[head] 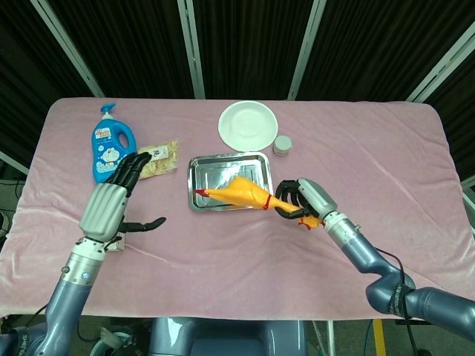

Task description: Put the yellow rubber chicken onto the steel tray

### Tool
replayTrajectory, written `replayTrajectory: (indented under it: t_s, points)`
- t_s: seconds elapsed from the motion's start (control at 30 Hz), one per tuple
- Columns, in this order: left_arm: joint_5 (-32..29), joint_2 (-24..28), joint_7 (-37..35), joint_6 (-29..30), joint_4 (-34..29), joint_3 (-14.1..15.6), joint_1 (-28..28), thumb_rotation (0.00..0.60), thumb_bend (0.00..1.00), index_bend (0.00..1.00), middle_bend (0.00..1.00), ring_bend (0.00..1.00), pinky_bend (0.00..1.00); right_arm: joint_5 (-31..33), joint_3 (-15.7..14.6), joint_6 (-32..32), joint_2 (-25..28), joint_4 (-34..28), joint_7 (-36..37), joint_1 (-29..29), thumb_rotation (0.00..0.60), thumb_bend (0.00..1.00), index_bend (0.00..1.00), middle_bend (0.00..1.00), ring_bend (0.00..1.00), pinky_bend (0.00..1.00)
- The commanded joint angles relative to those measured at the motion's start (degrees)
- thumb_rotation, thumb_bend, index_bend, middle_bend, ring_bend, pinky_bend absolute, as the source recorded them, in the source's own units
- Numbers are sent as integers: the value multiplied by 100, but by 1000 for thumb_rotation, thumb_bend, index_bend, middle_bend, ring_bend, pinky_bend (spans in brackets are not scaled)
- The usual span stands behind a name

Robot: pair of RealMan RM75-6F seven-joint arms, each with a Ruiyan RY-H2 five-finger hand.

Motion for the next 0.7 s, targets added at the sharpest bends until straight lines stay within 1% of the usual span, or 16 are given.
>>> replayTrajectory:
  t_s: [0.03, 0.17, 0.27, 0.53, 0.7]
  points:
    - [118, 164, -231, 122, 77, 116, 211, 600, 4, 0, 57, 0, 278, 184, 128, -269, -309, 384, -93, 259, 600, 498, 947, 726, 756, 871]
    - [177, 227, -411, 107, 290, 279, 409, 600, 4, 0, 59, 0, 278, 395, 250, -578, -691, 870, -208, 556, 600, 498, 947, 726, 754, 871]
    - [166, 241, -559, 98, 426, 347, 537, 600, 4, 0, 60, 0, 278, 508, 315, -792, -949, 1202, -311, 769, 600, 498, 947, 727, 750, 871]
    - [-30, 257, -892, 19, 725, 386, 783, 600, 4, 0, 60, 0, 278, 782, 443, -1268, -1561, 2025, -524, 1229, 600, 498, 947, 727, 743, 871]
    - [-149, 235, -1057, -92, 879, 384, 881, 600, 4, 0, 58, 0, 278, 949, 563, -1519, -1939, 2643, -533, 1471, 600, 498, 943, 727, 730, 852]
